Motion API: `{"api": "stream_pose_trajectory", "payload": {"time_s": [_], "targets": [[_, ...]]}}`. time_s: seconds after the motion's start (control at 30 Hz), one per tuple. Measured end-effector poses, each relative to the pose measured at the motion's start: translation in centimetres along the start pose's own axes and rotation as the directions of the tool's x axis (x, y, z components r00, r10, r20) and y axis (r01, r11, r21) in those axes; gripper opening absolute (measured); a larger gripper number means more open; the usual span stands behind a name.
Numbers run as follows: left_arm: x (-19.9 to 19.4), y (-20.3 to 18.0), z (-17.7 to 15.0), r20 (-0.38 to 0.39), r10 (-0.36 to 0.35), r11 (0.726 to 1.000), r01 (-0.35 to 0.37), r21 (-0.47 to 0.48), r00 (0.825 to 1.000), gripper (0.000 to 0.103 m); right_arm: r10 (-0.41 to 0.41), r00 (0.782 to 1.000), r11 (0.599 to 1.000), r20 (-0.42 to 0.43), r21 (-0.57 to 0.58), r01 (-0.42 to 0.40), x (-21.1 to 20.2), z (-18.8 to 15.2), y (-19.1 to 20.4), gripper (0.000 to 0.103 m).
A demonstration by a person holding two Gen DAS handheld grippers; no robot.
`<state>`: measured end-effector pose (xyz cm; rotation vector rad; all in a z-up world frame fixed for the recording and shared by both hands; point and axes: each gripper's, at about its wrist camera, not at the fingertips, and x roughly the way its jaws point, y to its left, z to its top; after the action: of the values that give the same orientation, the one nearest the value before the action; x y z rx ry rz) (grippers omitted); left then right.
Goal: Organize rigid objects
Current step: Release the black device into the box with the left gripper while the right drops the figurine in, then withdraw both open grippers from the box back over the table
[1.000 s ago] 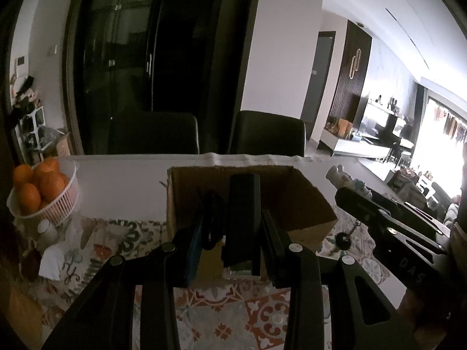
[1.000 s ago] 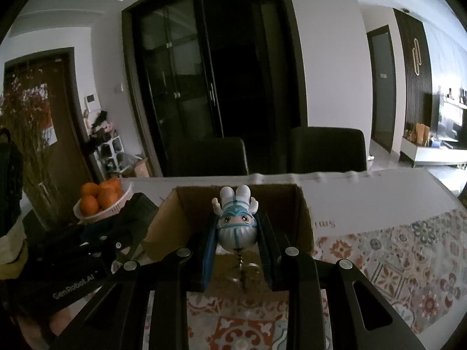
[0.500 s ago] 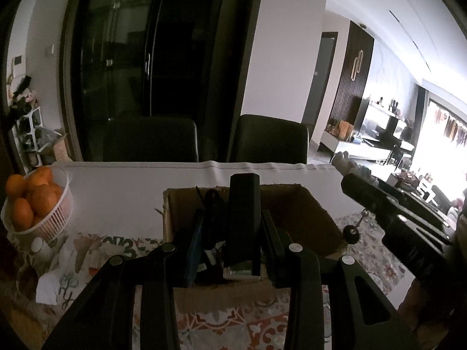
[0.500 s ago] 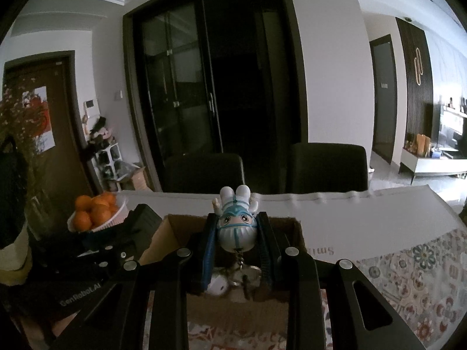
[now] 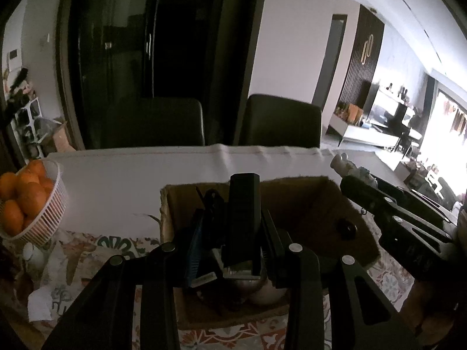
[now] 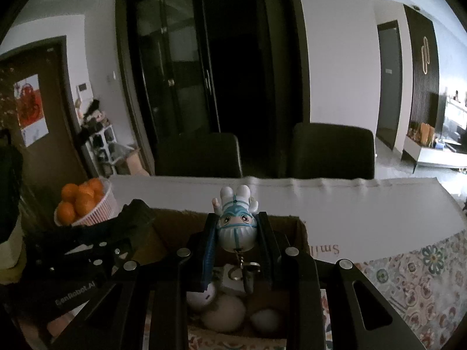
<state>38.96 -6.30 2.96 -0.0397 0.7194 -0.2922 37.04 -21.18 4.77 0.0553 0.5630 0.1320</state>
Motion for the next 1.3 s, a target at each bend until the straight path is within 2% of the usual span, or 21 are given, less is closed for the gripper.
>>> {"api": "stream_pose_trajectory", "payload": {"time_s": [0.33,0.57,0.9,1.1,1.3], "targets": [[3.5,-0.3,-1.5,-0.129,0.003,1.0,0.001,0.028,0.992,0.037,0.017,0.991,0.999,-0.136,0.035,-0.013,3.5,-2.3,-1.5,0.028],[4.1,-0.5,-1.9,-0.172,0.016,0.999,-0.011,0.032,0.985,0.048,0.021,0.98,0.999,-0.2,0.043,-0.012,4.5,-3.3,-2.1,0.03],[0.7,-0.9,-2.7,-0.117,0.059,0.998,-0.057,0.027,0.991,0.06,-0.018,0.984,0.998,-0.177,0.061,0.03,2.0,-3.9,-2.2,0.032],[-3.5,-1.2,-3.9,-0.053,0.095,0.995,-0.093,0.024,0.994,0.065,-0.039,0.991,0.998,-0.127,0.045,0.045,-2.0,-4.2,-0.8,0.033],[-8.7,-1.8,-5.5,0.036,0.139,0.989,-0.141,0.047,0.99,0.069,-0.072,0.996,0.997,-0.047,0.024,0.073,-7.2,-4.8,0.8,0.033]]}}
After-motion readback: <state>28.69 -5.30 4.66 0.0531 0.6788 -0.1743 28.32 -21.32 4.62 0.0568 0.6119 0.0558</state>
